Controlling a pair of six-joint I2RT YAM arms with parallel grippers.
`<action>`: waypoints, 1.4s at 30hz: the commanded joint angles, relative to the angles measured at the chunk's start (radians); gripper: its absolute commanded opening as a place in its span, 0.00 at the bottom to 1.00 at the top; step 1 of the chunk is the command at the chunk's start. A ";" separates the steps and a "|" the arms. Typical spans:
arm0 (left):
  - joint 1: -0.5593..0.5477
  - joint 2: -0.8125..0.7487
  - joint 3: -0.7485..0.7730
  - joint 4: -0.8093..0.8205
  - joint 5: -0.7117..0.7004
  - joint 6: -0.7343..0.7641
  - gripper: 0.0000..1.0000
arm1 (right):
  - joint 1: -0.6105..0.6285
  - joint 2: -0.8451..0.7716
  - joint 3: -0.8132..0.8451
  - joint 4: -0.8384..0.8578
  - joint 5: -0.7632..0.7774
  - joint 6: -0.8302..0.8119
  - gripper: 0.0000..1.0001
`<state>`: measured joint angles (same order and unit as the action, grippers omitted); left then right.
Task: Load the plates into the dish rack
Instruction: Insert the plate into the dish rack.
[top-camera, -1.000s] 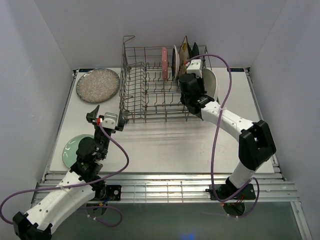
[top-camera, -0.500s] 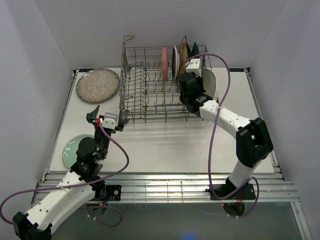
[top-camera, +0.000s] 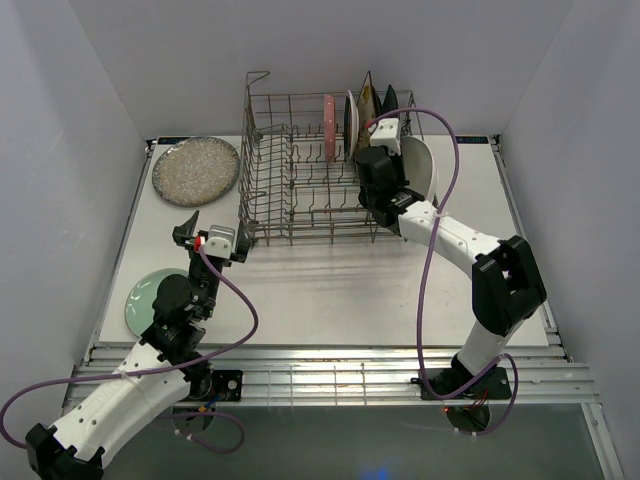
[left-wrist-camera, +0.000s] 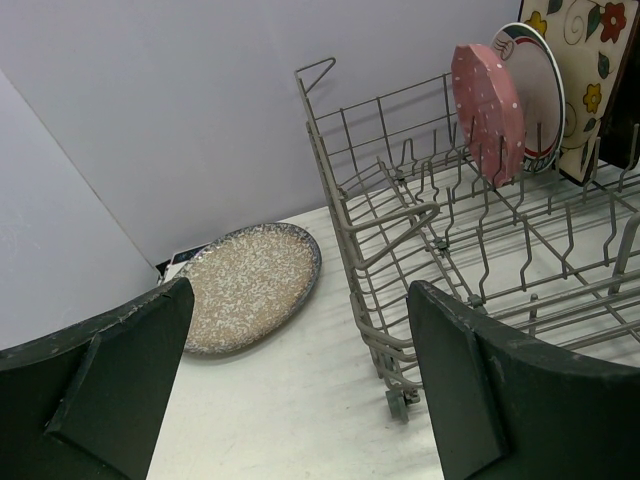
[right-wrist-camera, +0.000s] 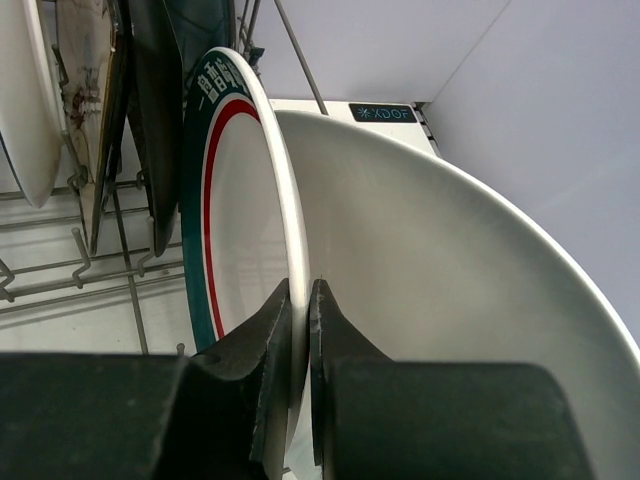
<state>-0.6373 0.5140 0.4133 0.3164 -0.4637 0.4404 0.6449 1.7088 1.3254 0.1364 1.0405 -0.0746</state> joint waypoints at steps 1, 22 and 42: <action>-0.001 -0.006 -0.008 0.009 -0.004 -0.002 0.98 | 0.030 -0.009 -0.012 -0.038 -0.103 0.044 0.08; -0.001 -0.011 -0.008 0.007 -0.006 0.000 0.98 | 0.064 -0.012 0.060 -0.195 -0.126 0.142 0.11; -0.001 -0.009 -0.011 0.009 -0.009 0.000 0.98 | 0.025 -0.106 0.011 -0.230 -0.109 0.196 0.50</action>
<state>-0.6373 0.5129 0.4046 0.3164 -0.4641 0.4412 0.6804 1.6680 1.3434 -0.1013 0.9134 0.0948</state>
